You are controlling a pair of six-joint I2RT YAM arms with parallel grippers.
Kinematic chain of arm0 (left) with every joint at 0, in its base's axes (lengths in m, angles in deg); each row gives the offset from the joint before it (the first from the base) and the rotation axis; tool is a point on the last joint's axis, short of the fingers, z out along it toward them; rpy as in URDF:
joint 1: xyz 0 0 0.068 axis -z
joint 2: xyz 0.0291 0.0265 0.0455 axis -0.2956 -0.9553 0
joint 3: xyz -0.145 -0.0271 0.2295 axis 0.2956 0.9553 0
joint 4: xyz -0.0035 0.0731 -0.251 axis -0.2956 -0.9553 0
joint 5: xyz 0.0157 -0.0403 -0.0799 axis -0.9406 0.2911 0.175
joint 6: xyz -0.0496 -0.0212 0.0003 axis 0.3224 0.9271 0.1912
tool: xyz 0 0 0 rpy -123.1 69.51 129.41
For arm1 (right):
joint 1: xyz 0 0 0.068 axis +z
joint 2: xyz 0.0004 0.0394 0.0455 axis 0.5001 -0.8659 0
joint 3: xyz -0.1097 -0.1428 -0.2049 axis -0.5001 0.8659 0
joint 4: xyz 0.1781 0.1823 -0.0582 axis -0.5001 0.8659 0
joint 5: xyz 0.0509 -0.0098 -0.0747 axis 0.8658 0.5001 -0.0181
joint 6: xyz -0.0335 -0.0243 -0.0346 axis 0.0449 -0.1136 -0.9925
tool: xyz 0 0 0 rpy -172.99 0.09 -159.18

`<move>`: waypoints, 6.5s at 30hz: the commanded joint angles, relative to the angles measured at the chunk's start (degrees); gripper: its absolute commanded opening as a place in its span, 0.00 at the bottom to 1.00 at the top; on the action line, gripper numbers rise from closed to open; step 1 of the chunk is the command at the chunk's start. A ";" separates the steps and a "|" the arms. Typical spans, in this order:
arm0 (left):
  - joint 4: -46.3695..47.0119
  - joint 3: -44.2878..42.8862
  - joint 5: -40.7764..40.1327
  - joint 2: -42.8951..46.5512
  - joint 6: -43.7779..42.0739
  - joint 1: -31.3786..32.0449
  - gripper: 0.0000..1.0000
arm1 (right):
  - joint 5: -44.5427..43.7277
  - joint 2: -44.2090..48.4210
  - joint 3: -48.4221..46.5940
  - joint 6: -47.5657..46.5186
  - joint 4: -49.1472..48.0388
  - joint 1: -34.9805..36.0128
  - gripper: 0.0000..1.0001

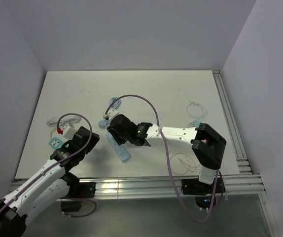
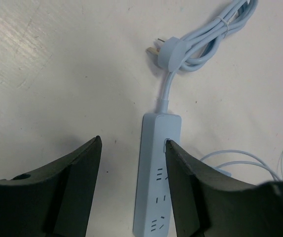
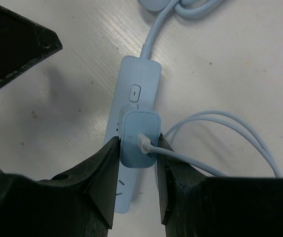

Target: Insert the plug

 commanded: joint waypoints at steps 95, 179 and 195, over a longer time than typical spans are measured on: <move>-10.08 -2.77 -10.36 7.59 4.16 0.01 0.74 | -3.16 10.29 0.02 11.62 3.07 7.27 0.75; 10.31 -0.40 9.41 7.68 -16.58 0.01 0.68 | 4.32 15.83 26.04 35.02 -0.53 -64.81 0.29; 35.86 5.04 34.71 8.21 -18.87 0.09 0.61 | 3.78 37.73 24.11 18.20 -11.09 -43.01 0.02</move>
